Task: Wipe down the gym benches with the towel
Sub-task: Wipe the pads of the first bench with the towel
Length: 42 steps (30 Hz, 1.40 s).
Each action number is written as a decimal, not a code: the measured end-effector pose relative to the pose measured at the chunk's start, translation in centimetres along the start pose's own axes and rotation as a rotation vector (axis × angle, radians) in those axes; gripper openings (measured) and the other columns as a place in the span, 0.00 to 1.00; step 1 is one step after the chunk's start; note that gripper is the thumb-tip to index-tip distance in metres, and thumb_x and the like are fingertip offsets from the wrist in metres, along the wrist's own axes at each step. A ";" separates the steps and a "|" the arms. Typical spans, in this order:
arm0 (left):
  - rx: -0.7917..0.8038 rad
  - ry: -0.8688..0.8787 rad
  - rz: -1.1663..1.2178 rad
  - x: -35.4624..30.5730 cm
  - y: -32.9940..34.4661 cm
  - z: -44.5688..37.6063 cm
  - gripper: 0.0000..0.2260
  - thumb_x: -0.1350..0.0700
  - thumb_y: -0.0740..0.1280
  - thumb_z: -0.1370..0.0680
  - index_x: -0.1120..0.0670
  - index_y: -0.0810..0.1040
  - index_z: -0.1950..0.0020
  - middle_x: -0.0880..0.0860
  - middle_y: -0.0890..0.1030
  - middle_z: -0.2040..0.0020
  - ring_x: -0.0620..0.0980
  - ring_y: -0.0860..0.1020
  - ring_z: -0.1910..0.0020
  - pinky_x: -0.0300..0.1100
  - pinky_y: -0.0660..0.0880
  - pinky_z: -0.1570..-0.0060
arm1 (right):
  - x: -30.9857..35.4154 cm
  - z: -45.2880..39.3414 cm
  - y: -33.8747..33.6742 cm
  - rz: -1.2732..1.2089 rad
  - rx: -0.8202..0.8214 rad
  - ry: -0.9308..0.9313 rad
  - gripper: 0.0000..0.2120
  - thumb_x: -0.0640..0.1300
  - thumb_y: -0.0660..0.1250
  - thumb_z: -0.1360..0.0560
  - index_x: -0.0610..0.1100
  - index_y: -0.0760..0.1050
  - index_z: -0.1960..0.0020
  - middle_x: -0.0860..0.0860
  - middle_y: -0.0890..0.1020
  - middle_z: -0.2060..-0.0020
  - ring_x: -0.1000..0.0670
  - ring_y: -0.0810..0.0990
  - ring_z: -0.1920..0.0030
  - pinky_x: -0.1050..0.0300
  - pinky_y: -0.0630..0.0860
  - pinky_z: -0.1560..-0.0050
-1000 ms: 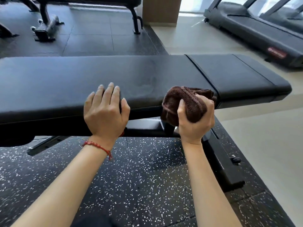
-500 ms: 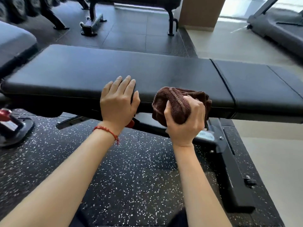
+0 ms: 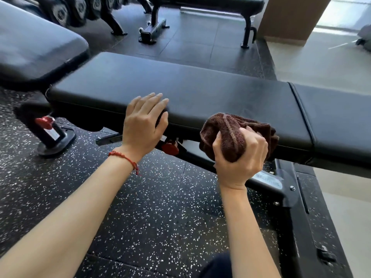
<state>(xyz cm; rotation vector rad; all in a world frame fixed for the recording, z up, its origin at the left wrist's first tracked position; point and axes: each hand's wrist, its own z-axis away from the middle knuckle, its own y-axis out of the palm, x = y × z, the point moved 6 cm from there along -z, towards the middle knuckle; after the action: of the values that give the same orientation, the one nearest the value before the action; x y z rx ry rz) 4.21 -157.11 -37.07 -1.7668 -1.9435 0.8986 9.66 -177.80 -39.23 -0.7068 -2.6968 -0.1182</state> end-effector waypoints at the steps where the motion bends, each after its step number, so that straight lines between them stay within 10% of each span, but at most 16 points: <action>1: -0.020 -0.007 -0.004 0.8 -0.3 0.0 0.17 0.55 0.57 0.22 0.61 0.79 0.42 0.60 0.79 0.42 0.58 0.76 0.41 0.54 0.64 0.37 | 0.1 0.0 0.0 0.010 -0.009 -0.006 0.14 0.48 0.70 0.27 0.38 0.72 0.51 0.40 0.81 0.62 0.42 0.80 0.56 0.45 0.77 0.51; 26: -0.048 0.060 0.194 14.1 -4.0 0.8 0.16 0.57 0.58 0.24 0.64 0.78 0.43 0.62 0.79 0.44 0.60 0.76 0.42 0.54 0.70 0.41 | 11.4 3.8 9.1 0.046 -0.060 -0.033 0.13 0.43 0.72 0.30 0.37 0.73 0.53 0.40 0.80 0.62 0.40 0.79 0.58 0.41 0.77 0.55; 42: -0.096 -0.075 -0.235 30.9 -10.9 -0.4 0.20 0.52 0.55 0.21 0.63 0.75 0.38 0.62 0.74 0.36 0.60 0.68 0.34 0.55 0.54 0.32 | 19.9 7.7 17.0 -0.020 0.086 -0.184 0.14 0.48 0.70 0.28 0.40 0.72 0.50 0.40 0.81 0.61 0.39 0.81 0.56 0.47 0.77 0.50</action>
<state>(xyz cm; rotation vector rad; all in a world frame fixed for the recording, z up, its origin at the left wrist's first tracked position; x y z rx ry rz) -8.29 -126.94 -34.13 -1.5309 -2.2206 0.8123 -0.65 -152.58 -39.49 -0.6961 -2.8643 0.0613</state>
